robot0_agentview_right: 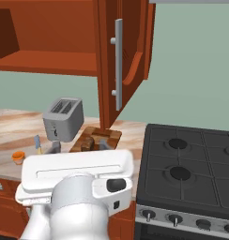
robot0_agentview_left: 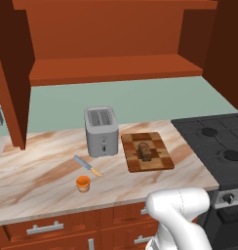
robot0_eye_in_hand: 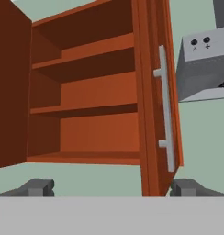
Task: Pick the bread, place it on the cutting board, pick the jam, place it on the counter, and close the cabinet.
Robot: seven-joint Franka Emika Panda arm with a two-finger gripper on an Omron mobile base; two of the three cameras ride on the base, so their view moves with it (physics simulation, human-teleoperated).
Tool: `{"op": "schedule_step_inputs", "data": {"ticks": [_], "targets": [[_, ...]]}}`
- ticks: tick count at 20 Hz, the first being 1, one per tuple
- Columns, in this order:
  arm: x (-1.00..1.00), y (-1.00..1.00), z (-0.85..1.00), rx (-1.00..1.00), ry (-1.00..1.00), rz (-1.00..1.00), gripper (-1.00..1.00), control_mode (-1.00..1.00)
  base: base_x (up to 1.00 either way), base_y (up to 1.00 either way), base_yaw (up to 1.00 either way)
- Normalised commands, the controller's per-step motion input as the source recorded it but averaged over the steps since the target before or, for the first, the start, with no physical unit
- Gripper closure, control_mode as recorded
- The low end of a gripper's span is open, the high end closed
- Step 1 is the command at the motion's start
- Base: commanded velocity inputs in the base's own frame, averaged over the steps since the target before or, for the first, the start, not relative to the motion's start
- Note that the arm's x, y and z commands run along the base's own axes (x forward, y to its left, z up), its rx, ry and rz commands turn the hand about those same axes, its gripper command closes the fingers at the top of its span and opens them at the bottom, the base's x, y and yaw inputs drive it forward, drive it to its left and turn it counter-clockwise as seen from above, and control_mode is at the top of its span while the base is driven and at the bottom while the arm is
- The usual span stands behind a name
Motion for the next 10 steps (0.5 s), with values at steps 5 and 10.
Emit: {"op": "schedule_step_inputs", "data": {"ticks": [5, 10], "targets": [[0.12, -0.02, -0.07, 0.0, -0.03, 0.08, -1.0, -1.0, 0.0, 0.0, 0.0], [0.17, -0.06, -0.04, 0.0, -0.03, 0.07, -1.0, -1.0, 0.0, 0.0, 0.0]]}}
